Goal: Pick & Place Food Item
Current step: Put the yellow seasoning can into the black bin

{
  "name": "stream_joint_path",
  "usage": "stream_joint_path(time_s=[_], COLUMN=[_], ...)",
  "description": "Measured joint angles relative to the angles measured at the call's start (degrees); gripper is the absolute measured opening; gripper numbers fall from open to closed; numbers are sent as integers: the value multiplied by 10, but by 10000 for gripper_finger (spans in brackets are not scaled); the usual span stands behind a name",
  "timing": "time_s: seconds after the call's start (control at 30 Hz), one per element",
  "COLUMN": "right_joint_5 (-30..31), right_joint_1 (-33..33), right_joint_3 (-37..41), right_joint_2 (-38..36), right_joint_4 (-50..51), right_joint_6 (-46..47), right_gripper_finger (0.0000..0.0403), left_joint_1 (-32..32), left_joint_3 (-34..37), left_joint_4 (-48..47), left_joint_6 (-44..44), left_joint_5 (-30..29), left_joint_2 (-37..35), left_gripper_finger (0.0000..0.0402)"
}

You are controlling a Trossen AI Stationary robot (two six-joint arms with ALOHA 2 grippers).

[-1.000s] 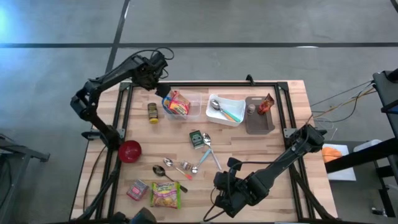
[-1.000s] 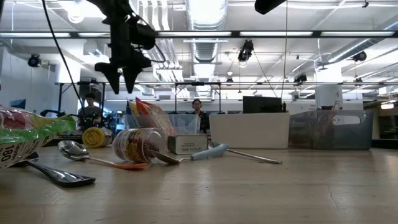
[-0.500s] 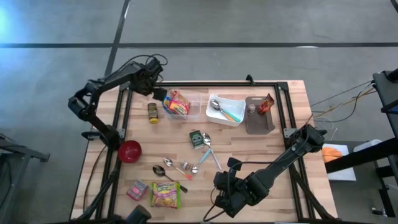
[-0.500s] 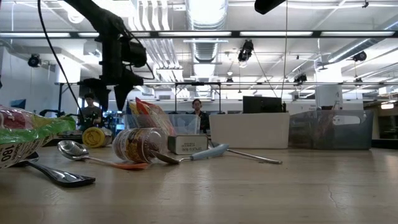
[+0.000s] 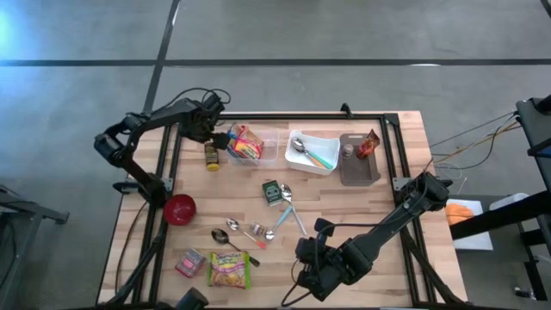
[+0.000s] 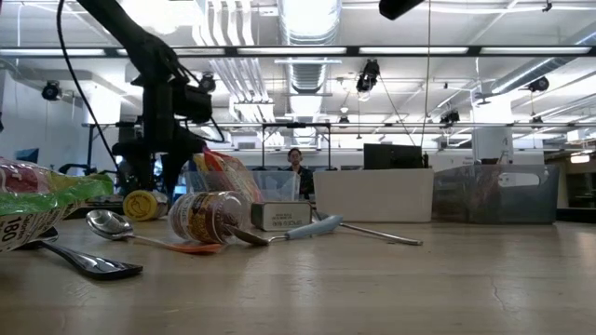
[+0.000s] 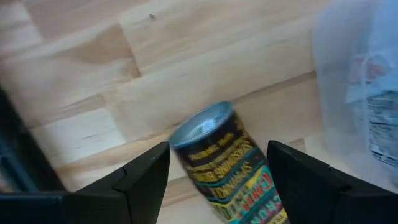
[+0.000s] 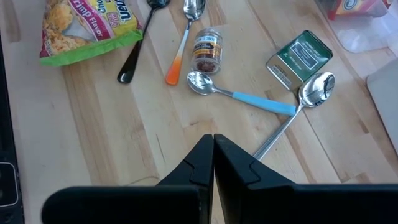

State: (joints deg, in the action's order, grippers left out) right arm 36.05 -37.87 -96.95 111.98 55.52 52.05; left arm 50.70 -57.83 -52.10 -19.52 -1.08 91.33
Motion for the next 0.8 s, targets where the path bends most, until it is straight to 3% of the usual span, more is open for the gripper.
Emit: stream_joint_path(time_s=[0.8], right_joint_5=[0], right_joint_1=[0], right_joint_3=[0], right_joint_2=[0], right_joint_4=[-3], right_joint_6=[-2], right_gripper_finger=[8], left_joint_1=[1], left_joint_3=[69], left_joint_4=[65], left_joint_6=[8], left_joint_5=[1], left_joint_2=[1], left_gripper_finger=[262])
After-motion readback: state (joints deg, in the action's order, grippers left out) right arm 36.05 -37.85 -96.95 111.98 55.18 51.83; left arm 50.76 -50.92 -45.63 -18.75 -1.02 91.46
